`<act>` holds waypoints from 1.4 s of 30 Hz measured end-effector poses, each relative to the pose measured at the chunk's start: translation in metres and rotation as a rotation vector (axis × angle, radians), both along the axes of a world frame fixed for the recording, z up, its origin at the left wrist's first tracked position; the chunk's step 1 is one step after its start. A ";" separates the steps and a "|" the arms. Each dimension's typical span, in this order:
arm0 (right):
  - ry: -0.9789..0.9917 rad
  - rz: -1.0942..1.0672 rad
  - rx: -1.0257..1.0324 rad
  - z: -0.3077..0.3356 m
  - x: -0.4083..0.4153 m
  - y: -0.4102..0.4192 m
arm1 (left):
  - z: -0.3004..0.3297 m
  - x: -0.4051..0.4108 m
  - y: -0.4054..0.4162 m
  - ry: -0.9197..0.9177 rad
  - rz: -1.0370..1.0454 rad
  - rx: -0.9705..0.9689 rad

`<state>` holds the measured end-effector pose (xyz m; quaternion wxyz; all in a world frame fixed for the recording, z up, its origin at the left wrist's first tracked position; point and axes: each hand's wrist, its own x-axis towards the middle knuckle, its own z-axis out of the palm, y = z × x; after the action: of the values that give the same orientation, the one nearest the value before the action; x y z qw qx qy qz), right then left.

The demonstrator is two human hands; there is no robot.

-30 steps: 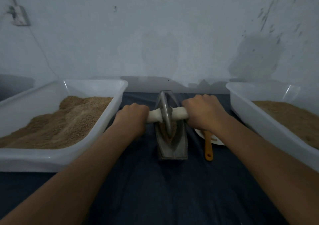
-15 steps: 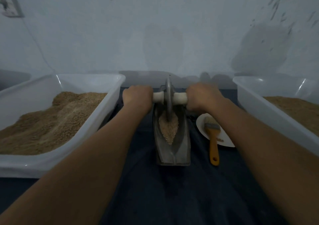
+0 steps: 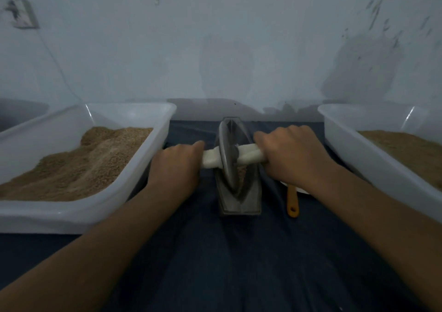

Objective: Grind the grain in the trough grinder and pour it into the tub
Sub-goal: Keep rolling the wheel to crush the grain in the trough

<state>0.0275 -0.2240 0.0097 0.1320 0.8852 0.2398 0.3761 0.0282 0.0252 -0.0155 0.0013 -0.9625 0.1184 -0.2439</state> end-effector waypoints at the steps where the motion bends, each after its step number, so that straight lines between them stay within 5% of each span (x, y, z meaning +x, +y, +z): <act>1: 0.021 -0.003 -0.004 0.001 0.004 0.000 | 0.000 0.004 -0.001 0.011 0.009 -0.006; 12: 0.435 -0.299 0.087 0.022 0.113 0.005 | 0.005 0.091 -0.030 -0.077 0.140 -0.064; 16: 0.386 -0.302 0.081 0.012 0.094 0.004 | -0.002 0.072 -0.029 -0.200 0.125 -0.036; 25: -0.056 -0.059 0.087 -0.016 0.003 -0.006 | -0.010 -0.001 -0.004 -0.207 -0.001 -0.004; 28: -0.022 -0.066 0.054 -0.011 0.015 -0.004 | -0.014 0.008 -0.005 -0.178 0.026 -0.042; 34: 0.385 -0.262 0.098 0.003 0.092 -0.006 | -0.003 0.069 -0.026 -0.276 0.046 -0.044; 42: 0.285 -0.246 0.149 -0.014 0.086 -0.008 | -0.003 0.075 -0.027 -0.363 -0.007 0.017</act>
<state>0.1139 -0.2320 -0.0038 0.0758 0.9594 0.1178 0.2449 0.1035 -0.0017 -0.0183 0.0298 -0.9023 0.1213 -0.4125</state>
